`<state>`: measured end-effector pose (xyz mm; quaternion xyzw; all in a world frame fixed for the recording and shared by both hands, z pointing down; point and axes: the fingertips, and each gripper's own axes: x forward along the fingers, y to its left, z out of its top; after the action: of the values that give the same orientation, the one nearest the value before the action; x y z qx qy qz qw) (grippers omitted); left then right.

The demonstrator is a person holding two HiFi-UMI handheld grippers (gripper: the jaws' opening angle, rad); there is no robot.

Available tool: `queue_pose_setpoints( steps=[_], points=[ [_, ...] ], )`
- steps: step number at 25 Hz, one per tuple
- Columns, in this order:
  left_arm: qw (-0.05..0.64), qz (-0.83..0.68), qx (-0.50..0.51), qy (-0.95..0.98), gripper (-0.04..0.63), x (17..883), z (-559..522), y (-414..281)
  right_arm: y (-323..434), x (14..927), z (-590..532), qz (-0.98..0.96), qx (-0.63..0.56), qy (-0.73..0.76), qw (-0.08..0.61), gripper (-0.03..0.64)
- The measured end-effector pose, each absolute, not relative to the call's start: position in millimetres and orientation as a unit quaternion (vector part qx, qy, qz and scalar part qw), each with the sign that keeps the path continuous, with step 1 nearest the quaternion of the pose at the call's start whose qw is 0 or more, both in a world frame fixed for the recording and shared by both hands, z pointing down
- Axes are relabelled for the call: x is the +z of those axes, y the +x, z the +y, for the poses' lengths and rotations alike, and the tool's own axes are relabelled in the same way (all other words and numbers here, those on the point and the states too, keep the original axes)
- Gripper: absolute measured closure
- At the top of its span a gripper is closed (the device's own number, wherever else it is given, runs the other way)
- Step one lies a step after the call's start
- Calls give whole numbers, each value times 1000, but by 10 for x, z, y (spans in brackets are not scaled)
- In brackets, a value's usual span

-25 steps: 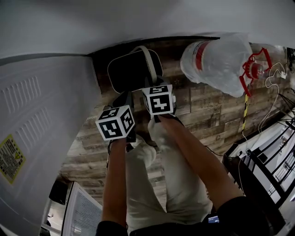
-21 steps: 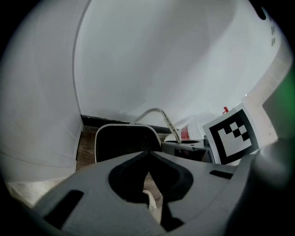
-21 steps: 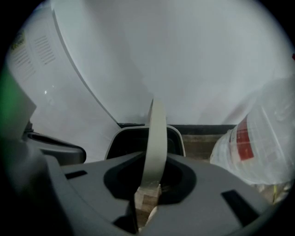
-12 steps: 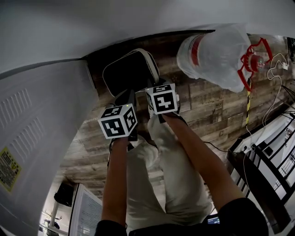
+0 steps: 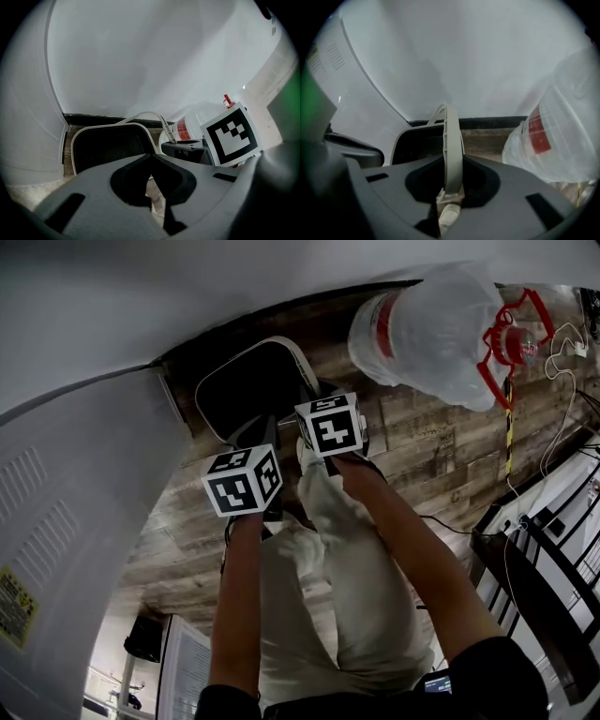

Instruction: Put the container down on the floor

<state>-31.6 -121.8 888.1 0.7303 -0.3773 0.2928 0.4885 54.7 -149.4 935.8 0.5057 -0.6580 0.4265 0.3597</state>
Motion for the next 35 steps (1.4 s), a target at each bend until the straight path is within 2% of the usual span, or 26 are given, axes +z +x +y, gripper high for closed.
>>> queue_pose_setpoints(
  steps=[35],
  points=[
    [490,-327,312,745,578,9471,-1161,127,1079,10154,-1220,-604,507,517,333,502]
  ],
)
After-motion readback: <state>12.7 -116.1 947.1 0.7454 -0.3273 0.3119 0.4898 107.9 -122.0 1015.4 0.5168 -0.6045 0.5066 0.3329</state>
